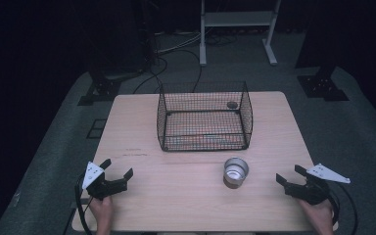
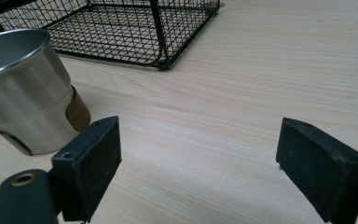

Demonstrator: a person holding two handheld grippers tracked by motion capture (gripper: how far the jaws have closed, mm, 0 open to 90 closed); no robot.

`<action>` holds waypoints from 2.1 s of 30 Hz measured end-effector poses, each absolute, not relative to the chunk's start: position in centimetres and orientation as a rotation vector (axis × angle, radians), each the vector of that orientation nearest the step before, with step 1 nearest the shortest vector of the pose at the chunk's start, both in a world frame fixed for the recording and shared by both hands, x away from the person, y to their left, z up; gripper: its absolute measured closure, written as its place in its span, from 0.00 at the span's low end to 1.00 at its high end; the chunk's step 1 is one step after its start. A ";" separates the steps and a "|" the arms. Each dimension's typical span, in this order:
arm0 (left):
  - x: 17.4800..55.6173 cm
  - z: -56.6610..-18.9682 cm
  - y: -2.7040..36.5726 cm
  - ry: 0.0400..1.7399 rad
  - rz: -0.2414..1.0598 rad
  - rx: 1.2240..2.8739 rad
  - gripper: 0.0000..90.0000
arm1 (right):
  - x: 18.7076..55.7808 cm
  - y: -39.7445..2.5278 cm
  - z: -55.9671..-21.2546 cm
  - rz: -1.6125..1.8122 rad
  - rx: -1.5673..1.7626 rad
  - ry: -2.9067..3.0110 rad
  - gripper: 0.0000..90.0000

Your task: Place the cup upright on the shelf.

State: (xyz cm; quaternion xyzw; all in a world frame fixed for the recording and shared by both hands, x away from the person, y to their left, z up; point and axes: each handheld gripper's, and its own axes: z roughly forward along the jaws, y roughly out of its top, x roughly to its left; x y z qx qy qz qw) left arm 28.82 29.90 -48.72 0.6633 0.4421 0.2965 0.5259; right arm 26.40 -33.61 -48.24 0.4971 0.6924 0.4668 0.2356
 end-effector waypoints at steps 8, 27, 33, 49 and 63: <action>28.8 -48.7 29.9 1.055 0.707 1.590 0.00 | 26.2 -33.1 -47.9 1.288 1.338 1.913 0.15; 28.7 -48.7 29.9 1.049 0.707 1.588 0.00 | 26.0 -30.9 -47.2 1.282 1.247 1.985 0.10; 28.7 -48.7 29.9 1.049 0.707 1.588 0.00 | 25.8 -30.2 -47.2 1.273 1.219 2.014 0.10; 28.7 -48.7 29.9 1.049 0.708 1.586 0.00 | 24.9 -28.7 -47.3 1.279 1.176 2.072 0.08; 28.7 -48.7 29.9 1.050 0.708 1.584 0.00 | 24.3 -27.2 -47.2 1.300 1.146 2.122 0.08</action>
